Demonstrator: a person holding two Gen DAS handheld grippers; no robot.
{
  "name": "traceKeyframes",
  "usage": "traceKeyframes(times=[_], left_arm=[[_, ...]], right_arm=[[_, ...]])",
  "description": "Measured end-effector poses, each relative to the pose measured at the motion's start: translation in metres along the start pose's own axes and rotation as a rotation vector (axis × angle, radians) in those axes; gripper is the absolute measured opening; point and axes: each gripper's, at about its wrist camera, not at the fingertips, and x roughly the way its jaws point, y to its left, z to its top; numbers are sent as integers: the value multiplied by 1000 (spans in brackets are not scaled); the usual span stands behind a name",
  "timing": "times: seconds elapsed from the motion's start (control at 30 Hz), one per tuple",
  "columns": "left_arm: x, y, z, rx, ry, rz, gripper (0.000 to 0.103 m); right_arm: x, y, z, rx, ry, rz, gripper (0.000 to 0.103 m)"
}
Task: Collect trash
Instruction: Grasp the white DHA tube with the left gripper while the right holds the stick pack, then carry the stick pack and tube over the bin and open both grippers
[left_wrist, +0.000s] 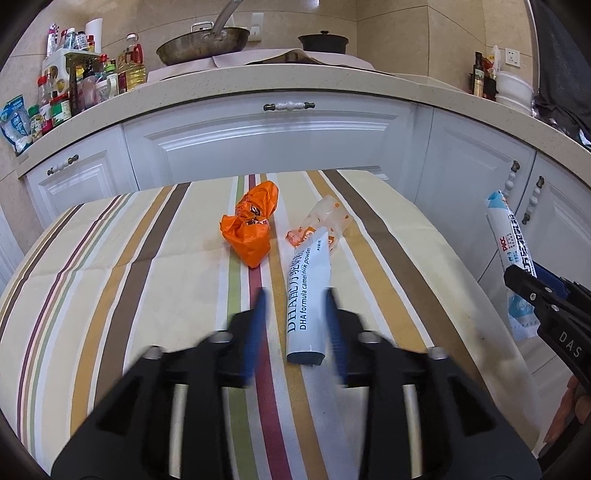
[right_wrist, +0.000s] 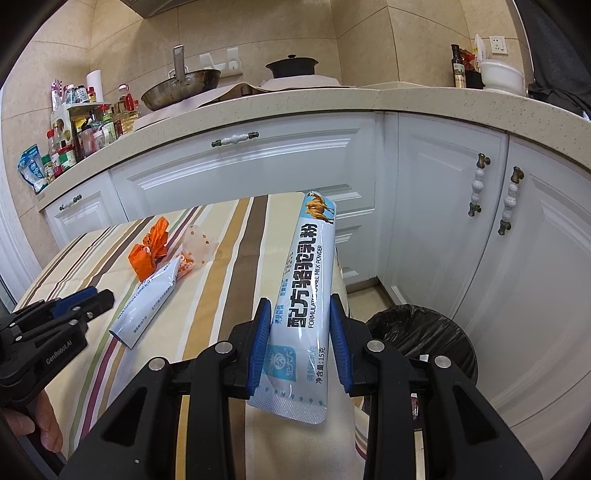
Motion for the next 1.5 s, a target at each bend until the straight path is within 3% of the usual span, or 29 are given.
traceKeyframes(times=[0.03, 0.07, 0.23, 0.3, 0.37, 0.57, 1.1, 1.5], left_arm=[[0, 1, 0, -6, -2, -5, 52], [1, 0, 0, -4, 2, -6, 54], [15, -5, -5, 24, 49, 4, 53], [21, -4, -7, 26, 74, -3, 45], [25, -3, -7, 23, 92, -17, 21], [24, -9, -8, 49, 88, -52, 5], [-12, -16, 11, 46, -9, -55, 4], [-11, -74, 28, 95, -28, -135, 4]], right_arm=[[1, 0, 0, 1, 4, 1, 32], [2, -1, -1, 2, 6, 1, 32], [4, -2, 0, 4, 13, 2, 32], [4, -3, 0, 5, 15, 2, 32], [5, -3, -1, 4, 16, 2, 32], [7, -2, 0, 2, 20, 5, 32], [-3, -8, 1, 6, -1, -13, 32], [-17, -47, 4, 44, -20, -76, 32]])
